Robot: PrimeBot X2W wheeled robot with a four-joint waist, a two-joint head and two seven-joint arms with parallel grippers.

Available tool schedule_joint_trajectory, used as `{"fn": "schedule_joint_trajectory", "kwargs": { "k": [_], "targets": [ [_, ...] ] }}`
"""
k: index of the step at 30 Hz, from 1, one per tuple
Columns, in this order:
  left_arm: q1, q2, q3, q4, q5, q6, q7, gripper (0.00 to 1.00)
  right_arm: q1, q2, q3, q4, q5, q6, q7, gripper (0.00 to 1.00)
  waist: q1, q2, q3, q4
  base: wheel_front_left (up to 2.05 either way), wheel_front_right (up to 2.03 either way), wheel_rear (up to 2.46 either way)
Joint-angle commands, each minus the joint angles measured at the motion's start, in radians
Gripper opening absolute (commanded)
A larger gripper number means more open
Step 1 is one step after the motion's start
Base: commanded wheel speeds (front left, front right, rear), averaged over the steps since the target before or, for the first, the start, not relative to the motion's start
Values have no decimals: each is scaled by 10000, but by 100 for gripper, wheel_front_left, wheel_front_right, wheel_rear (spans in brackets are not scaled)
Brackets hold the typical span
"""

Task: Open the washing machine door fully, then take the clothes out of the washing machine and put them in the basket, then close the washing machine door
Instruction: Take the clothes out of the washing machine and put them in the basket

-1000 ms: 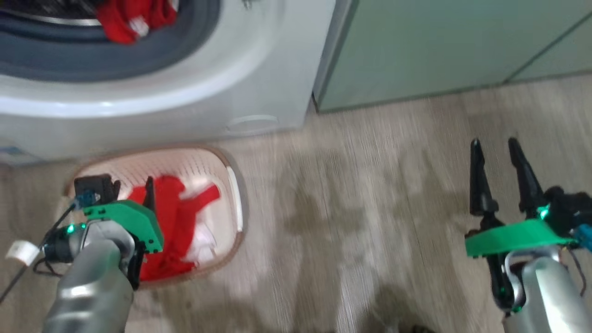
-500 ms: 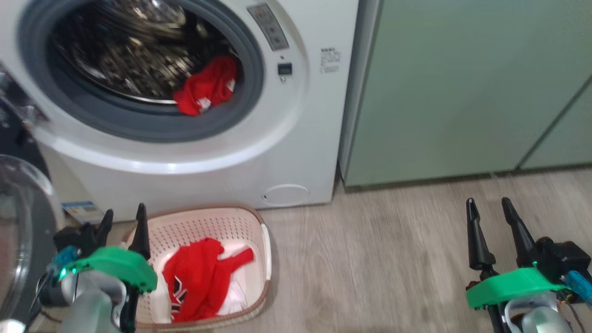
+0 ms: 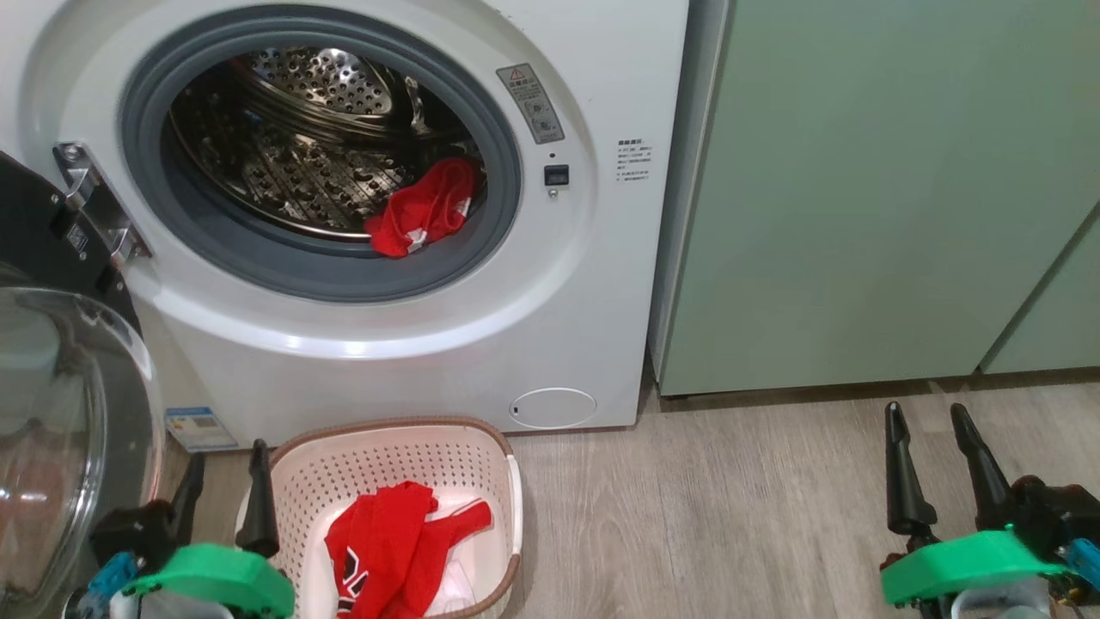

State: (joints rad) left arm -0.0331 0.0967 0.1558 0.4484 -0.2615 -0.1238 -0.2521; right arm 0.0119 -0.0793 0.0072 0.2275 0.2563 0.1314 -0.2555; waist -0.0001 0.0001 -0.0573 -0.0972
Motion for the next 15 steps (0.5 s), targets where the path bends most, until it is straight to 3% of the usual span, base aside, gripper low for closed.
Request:
{"fn": "schedule_joint_trajectory", "kwargs": {
  "k": [1,15],
  "targets": [
    [-262,68,499,-455,103,-18,-97,100,-198,9,161,-376,17,-7,-63,100,1,-1,-1,14,0,0,0],
    [-280,-224,829,-613,333,-42,-97,100,-153,106,46,-350,-4,-7,-63,100,1,-1,46,70,0,0,0]
  ]
}}
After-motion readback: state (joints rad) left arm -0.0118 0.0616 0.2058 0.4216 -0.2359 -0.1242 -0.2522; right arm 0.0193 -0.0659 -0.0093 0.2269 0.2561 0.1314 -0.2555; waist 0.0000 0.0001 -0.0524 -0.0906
